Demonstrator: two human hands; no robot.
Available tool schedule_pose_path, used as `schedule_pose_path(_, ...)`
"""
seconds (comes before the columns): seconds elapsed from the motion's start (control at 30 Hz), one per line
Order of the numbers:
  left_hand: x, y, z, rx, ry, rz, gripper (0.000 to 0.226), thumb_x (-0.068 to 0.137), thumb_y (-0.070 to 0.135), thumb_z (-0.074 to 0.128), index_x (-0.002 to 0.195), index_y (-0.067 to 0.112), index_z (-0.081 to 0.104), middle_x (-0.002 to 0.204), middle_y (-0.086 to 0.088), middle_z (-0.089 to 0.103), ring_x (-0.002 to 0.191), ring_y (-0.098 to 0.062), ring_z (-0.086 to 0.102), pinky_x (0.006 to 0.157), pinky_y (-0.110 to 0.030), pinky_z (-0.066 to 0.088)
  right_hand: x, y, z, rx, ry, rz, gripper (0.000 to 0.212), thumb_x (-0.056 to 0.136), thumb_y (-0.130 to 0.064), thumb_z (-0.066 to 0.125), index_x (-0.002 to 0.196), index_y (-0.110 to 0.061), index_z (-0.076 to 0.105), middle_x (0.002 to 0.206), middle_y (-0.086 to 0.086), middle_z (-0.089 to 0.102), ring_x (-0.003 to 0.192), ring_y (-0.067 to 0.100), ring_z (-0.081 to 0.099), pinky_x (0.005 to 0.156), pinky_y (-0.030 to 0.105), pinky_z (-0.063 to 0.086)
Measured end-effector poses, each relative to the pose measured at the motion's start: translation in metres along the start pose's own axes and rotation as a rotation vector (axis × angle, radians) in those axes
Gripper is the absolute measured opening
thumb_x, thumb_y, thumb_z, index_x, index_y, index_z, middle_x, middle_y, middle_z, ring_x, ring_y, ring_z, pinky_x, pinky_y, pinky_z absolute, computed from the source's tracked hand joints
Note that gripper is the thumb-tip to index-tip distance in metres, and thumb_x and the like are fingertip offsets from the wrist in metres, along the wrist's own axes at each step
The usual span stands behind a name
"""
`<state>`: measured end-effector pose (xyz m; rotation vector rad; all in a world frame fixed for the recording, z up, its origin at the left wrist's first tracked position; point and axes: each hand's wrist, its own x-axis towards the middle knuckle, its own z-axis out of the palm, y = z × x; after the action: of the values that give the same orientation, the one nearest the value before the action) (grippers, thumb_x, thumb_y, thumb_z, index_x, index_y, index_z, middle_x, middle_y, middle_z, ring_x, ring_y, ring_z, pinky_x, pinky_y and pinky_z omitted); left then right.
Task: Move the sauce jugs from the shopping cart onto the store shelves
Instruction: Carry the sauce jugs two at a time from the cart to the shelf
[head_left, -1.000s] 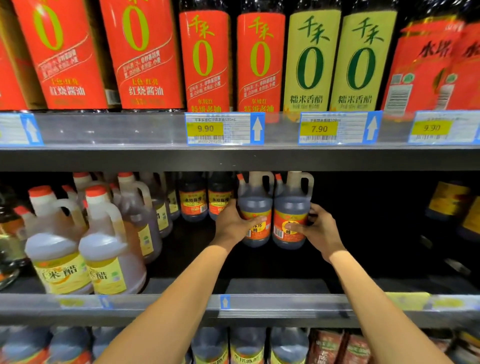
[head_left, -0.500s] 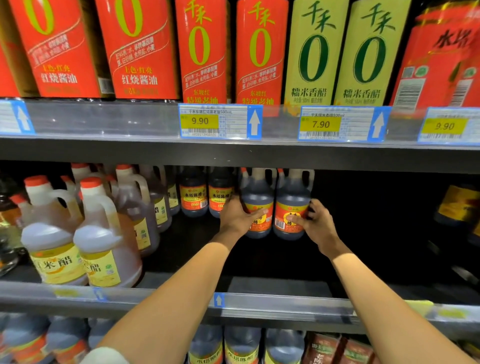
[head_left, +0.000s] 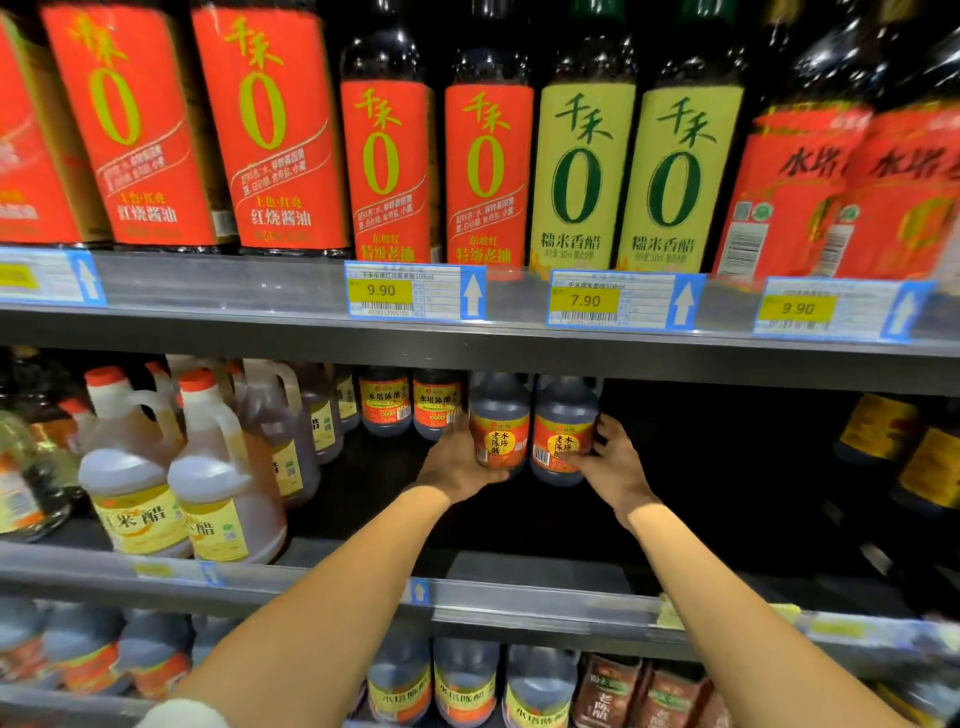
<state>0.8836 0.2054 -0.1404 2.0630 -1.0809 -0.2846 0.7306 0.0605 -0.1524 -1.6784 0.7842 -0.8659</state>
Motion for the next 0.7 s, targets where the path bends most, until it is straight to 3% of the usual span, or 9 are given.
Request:
schedule_pose_path(0.1,-0.018,0.000,-0.016,0.242,-0.024,-0.001,0.081,0.077,0.036,0.080,0.143,0.022,0.036,0.143,-0.005,0.052,0.130,-0.029,0.051,0.107,-0.041,0.043,-0.012,-0.007,0.001,-0.073,0.034,0.000,0.073,0.068,0.000,0.086,0.129,-0.010,0.048,0.127,0.012,0.062,0.106,0.022,0.061,0.100,0.044,0.050)
schedule_pose_path(0.17,-0.031,0.001,-0.027,0.420,-0.042,0.006,0.078,0.080,0.042,0.075,0.145,0.022,0.036,0.143,-0.005,0.052,0.128,-0.029,0.052,0.102,-0.043,0.046,-0.024,-0.015,0.003,-0.157,0.075,0.004,0.069,0.069,-0.004,0.087,0.127,-0.003,0.049,0.125,0.016,0.061,0.109,0.030,0.062,0.099,0.047,0.050)
schedule_pose_path(0.3,-0.051,0.004,-0.049,0.692,-0.061,0.044,0.072,0.085,0.051,0.066,0.144,0.023,0.036,0.144,-0.005,0.049,0.126,-0.030,0.052,0.095,-0.042,0.050,-0.052,-0.037,0.004,-0.639,0.037,-0.046,0.056,0.074,-0.020,0.080,0.124,-0.012,0.057,0.128,0.014,0.056,0.113,0.036,0.059,0.092,0.039,0.051)
schedule_pose_path(0.4,-0.067,0.008,-0.064,0.776,-0.050,0.095,0.072,0.086,0.056,0.061,0.145,0.023,0.034,0.145,-0.005,0.046,0.126,-0.029,0.051,0.095,-0.042,0.049,-0.074,-0.050,0.003,-0.930,-0.135,-0.046,0.078,0.076,-0.030,0.080,0.143,-0.017,0.042,0.145,0.009,0.042,0.132,0.033,0.045,0.103,0.044,0.047)
schedule_pose_path(0.47,-0.080,0.010,-0.071,0.803,-0.036,0.147,0.073,0.086,0.058,0.059,0.145,0.021,0.035,0.144,-0.006,0.048,0.126,-0.028,0.051,0.095,-0.042,0.048,-0.092,-0.058,0.005,-1.056,-0.171,-0.067,0.081,0.079,-0.039,0.076,0.147,-0.017,0.037,0.151,0.007,0.037,0.138,0.032,0.037,0.106,0.045,0.045)
schedule_pose_path(0.6,-0.109,0.015,-0.088,0.867,-0.029,0.217,0.068,0.084,0.063,0.059,0.133,0.018,0.049,0.128,-0.006,0.060,0.114,-0.028,0.059,0.087,-0.041,0.049,-0.130,-0.079,0.012,-1.186,-0.144,-0.112,0.067,0.076,-0.046,0.073,0.130,-0.012,0.050,0.138,0.010,0.050,0.128,0.031,0.044,0.095,0.042,0.047)
schedule_pose_path(0.7,-0.131,0.017,-0.101,0.917,-0.058,0.251,0.077,0.082,0.064,0.058,0.141,0.017,0.041,0.137,-0.009,0.051,0.125,-0.031,0.050,0.096,-0.047,0.044,-0.162,-0.095,0.019,-1.231,-0.128,-0.152,0.073,0.075,-0.046,0.074,0.133,-0.014,0.044,0.137,0.011,0.046,0.125,0.031,0.044,0.095,0.046,0.048)
